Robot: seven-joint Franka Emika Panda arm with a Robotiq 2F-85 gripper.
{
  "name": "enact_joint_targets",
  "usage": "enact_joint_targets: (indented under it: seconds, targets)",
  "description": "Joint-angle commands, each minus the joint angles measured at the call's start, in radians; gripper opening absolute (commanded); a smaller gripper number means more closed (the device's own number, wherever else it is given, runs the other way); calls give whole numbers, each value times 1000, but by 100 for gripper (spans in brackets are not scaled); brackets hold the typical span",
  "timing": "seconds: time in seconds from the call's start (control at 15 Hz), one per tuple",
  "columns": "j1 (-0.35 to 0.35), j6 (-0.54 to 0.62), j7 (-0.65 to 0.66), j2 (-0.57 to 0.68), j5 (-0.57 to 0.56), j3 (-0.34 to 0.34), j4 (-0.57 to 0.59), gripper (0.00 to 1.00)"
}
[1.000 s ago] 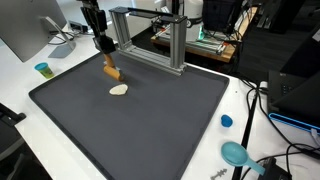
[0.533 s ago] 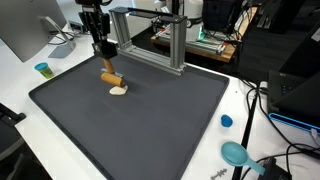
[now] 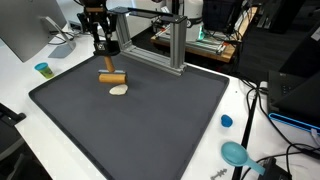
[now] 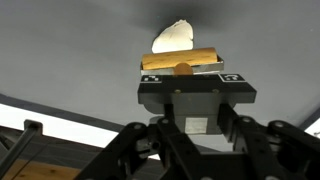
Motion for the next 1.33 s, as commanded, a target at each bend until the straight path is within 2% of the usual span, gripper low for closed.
enact_joint_targets:
  seconds: [0.0,0.07,0.13,0.33,0.47,0.87,1.27]
  targets:
    - [-4,-2,-11,-3,2,2,-4,46]
    - [-4,-3,-6,0,0,2,-3,46]
    - [7,30,37,9,-56,-6,-8,21]
    - [13,87,20,34,-132,-2,-17,21]
    - [9,106,12,52,-136,8,-12,21]
    - [-31,35,-105,88,16,61,47,21]
    - [-47,43,-99,131,15,57,60,21]
